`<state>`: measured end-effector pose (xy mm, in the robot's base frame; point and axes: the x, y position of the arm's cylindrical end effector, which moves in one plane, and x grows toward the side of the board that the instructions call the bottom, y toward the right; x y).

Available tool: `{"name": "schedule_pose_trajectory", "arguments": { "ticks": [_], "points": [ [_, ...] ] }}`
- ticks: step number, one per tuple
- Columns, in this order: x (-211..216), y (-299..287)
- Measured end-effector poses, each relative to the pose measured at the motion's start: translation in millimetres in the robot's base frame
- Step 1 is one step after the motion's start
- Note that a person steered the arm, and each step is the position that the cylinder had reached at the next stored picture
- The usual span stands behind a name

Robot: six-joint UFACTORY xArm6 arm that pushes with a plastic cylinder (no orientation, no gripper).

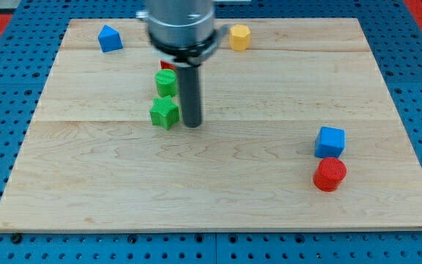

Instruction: Move the blue cube below the green star

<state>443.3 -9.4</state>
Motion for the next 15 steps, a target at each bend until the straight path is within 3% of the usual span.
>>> {"name": "schedule_pose_trajectory", "arguments": {
  "ticks": [2,3,4,7,9,15],
  "points": [
    [-31,200],
    [0,286],
    [38,277],
    [47,67],
    [68,-5],
    [45,-37]
  ]
}}
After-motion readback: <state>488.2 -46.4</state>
